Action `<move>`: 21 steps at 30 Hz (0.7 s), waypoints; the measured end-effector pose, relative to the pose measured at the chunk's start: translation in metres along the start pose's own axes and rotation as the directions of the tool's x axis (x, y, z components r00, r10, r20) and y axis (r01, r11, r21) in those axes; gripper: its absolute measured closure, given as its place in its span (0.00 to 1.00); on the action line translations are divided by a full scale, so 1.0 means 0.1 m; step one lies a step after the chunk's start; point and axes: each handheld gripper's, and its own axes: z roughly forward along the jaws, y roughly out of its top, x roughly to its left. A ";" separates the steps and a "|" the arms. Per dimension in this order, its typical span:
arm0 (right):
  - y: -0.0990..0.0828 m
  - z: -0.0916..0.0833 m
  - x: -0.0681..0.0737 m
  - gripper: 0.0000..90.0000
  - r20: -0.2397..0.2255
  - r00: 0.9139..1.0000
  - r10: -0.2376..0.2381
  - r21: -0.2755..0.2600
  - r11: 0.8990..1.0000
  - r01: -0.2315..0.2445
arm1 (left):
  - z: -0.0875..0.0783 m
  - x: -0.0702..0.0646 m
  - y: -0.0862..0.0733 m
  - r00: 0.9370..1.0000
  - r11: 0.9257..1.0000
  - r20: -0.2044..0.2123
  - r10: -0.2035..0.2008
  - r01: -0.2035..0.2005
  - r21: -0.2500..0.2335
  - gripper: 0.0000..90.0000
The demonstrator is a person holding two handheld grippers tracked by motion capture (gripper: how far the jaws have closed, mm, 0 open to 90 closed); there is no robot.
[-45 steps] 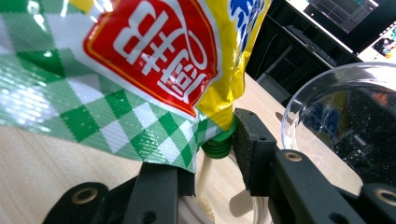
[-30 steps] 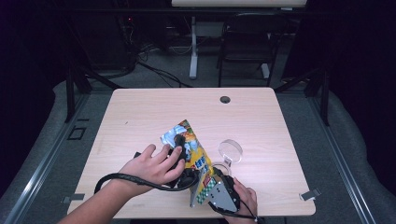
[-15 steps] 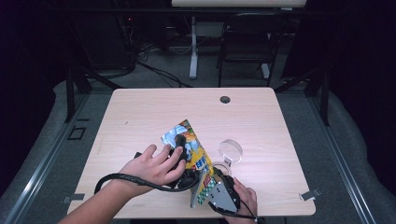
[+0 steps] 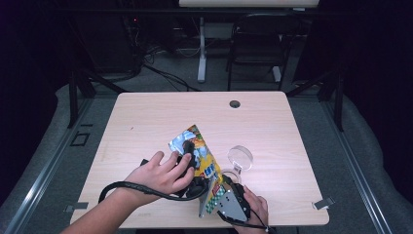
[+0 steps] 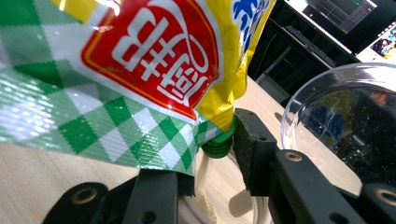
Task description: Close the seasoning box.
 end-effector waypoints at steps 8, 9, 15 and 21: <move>0.00 0.00 0.00 0.78 0.001 1.000 -0.001 -0.001 1.000 0.001 | -0.01 0.00 0.00 1.000 1.000 -0.006 0.005 -0.005 -0.003 0.83; 0.00 0.00 0.00 0.78 0.000 1.000 -0.001 -0.002 1.000 0.001 | -0.01 0.00 0.00 1.000 1.000 -0.006 0.005 -0.005 -0.003 0.83; 0.00 0.00 0.00 0.78 0.001 1.000 -0.001 -0.003 1.000 0.001 | -0.02 0.02 0.01 1.000 1.000 -0.012 0.010 -0.010 -0.003 0.83; 0.00 0.00 0.00 0.78 0.001 1.000 -0.001 -0.004 1.000 0.001 | -0.02 0.03 0.01 1.000 1.000 -0.007 0.014 -0.014 -0.001 0.83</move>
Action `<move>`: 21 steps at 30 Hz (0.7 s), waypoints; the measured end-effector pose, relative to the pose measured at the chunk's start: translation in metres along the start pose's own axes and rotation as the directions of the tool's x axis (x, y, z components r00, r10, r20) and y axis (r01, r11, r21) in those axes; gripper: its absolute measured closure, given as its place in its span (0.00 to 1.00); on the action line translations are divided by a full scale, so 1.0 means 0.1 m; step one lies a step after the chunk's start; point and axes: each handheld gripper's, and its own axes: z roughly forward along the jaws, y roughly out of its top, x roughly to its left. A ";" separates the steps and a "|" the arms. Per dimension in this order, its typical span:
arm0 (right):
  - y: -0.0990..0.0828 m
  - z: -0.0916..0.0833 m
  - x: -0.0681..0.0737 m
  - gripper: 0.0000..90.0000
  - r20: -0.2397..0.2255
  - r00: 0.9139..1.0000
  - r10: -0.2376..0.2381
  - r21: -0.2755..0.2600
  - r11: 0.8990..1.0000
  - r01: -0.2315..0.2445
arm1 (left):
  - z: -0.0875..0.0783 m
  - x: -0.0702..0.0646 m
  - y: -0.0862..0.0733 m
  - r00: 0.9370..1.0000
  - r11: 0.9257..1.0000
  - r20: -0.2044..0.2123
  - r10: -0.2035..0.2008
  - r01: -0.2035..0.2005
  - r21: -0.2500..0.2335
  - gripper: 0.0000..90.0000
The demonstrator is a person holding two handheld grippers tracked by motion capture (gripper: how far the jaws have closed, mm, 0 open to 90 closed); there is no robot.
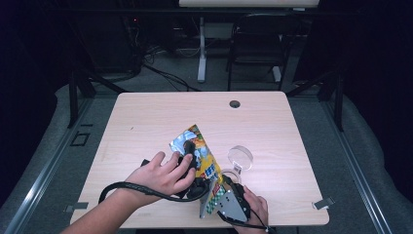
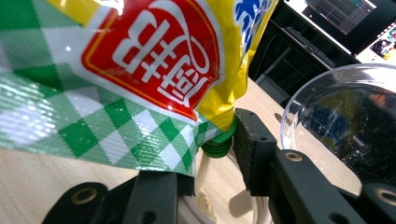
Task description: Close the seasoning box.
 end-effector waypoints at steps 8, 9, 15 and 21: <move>0.00 0.00 0.00 0.78 0.002 1.000 0.001 -0.001 1.000 -0.001 | -0.01 0.01 0.00 1.000 1.000 0.002 0.002 -0.002 0.002 0.83; 0.00 0.00 0.00 0.78 0.003 1.000 0.000 -0.001 1.000 0.000 | -0.01 0.00 0.00 1.000 1.000 0.002 -0.001 0.001 0.003 0.83; 0.00 0.00 0.00 0.78 0.003 1.000 -0.002 -0.001 1.000 0.002 | -0.01 0.00 0.01 1.000 1.000 0.002 -0.006 0.006 -0.001 0.84; 0.00 0.00 0.00 0.78 0.002 1.000 0.000 -0.002 1.000 0.000 | -0.01 0.02 0.01 1.000 1.000 0.002 0.002 -0.002 -0.002 0.84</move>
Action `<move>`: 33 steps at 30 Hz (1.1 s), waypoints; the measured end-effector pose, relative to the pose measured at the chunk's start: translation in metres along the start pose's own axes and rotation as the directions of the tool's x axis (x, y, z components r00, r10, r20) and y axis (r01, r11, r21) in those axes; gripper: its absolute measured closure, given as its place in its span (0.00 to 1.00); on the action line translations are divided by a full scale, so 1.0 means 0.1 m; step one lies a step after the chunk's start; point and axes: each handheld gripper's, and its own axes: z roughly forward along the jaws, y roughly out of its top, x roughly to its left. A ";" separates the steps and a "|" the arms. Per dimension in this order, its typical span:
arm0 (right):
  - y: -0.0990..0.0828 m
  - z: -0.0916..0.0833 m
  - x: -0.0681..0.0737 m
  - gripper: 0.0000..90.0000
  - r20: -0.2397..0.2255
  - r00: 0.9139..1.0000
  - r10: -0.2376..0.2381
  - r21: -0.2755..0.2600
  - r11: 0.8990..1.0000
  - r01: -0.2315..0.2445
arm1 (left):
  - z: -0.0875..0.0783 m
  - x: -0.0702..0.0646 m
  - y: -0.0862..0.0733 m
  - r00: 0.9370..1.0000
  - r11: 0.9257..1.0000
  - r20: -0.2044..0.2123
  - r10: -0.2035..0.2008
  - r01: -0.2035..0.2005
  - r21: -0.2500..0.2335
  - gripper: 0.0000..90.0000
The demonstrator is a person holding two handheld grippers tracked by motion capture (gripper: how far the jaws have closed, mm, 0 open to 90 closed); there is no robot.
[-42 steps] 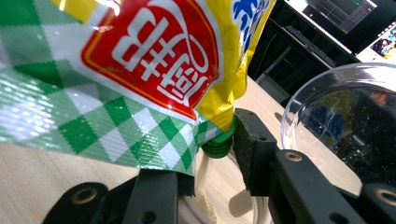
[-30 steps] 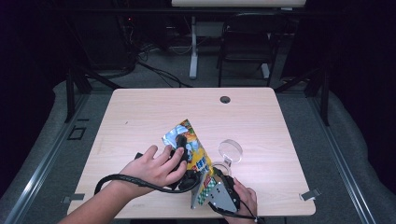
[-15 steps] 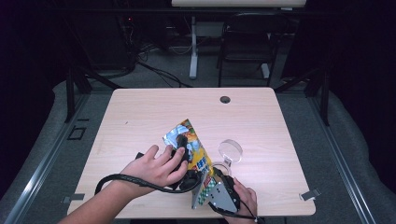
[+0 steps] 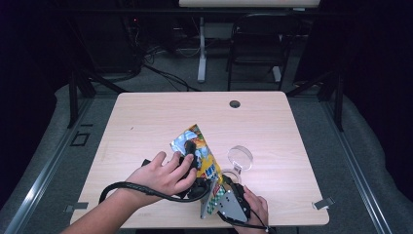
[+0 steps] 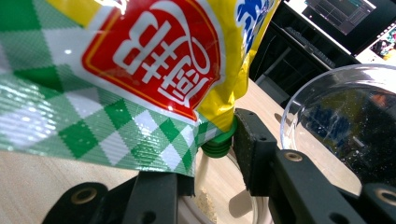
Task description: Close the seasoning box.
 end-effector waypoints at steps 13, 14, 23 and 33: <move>0.00 0.00 0.00 0.78 -0.001 1.000 0.000 0.001 1.000 0.000 | -0.01 0.01 0.00 1.000 1.000 -0.009 0.000 0.000 -0.007 0.83; 0.00 0.00 0.00 0.78 -0.001 1.000 0.000 0.001 1.000 0.000 | -0.01 0.01 0.00 1.000 1.000 -0.009 0.001 -0.001 -0.007 0.83; 0.00 -0.01 0.00 0.78 -0.003 1.000 0.003 0.002 1.000 -0.003 | -0.02 0.02 0.01 1.000 1.000 -0.011 0.008 -0.008 -0.007 0.83; 0.00 0.00 0.00 0.78 0.002 1.000 0.002 -0.002 1.000 -0.002 | -0.03 0.05 0.02 0.999 1.000 -0.014 0.029 -0.029 0.006 0.83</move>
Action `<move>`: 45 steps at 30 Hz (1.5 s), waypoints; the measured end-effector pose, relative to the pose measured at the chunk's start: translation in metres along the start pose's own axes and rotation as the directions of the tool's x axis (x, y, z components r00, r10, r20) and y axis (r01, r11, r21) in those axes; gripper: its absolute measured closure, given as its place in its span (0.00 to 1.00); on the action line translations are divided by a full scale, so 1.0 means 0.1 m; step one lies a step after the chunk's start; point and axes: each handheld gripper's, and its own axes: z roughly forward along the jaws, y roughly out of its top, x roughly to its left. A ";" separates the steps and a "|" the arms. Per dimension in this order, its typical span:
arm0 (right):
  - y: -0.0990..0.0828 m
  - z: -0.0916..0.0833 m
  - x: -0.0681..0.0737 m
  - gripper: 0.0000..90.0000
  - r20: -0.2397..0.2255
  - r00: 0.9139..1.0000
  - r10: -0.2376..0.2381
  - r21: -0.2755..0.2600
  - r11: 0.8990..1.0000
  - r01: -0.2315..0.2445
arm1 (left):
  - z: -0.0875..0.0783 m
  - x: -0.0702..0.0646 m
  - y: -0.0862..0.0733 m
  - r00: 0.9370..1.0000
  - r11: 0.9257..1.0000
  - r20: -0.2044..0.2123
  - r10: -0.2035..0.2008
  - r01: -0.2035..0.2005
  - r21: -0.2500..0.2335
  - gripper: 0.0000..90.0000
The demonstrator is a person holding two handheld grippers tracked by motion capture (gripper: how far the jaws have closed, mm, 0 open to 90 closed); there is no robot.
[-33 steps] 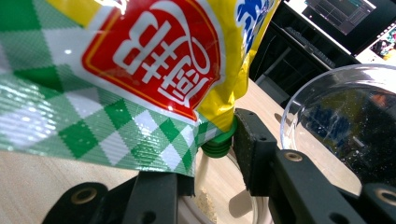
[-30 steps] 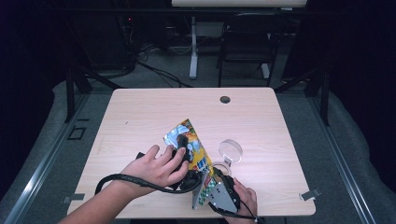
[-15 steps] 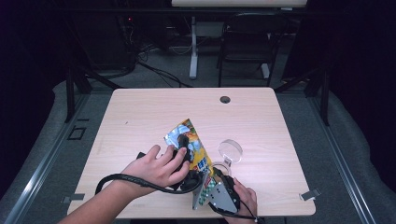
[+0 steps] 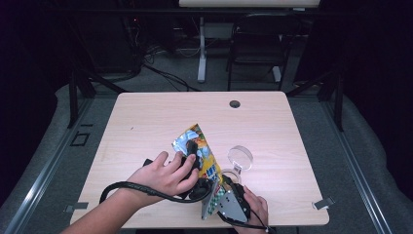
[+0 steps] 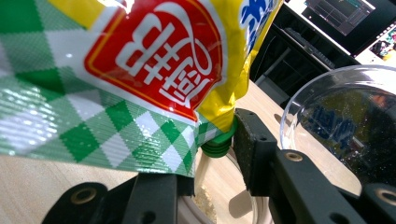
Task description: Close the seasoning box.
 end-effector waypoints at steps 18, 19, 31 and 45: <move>0.00 0.00 0.00 0.78 0.002 1.000 -0.001 0.001 1.000 0.001 | 0.00 0.01 0.01 1.000 1.000 -0.001 0.004 -0.004 0.000 0.83; 0.00 0.00 0.00 0.78 0.002 1.000 0.001 -0.002 1.000 -0.001 | 0.00 0.00 0.01 1.000 1.000 -0.008 0.005 -0.005 -0.001 0.83; 0.00 0.00 0.00 0.78 0.001 1.000 0.002 -0.004 1.000 -0.002 | 0.01 0.00 0.01 1.000 1.000 -0.001 -0.015 0.015 -0.017 0.83; 0.00 -0.01 0.00 0.78 0.006 1.000 -0.001 0.002 1.000 0.001 | 0.00 0.02 0.02 1.000 1.000 0.006 0.009 -0.009 0.005 0.83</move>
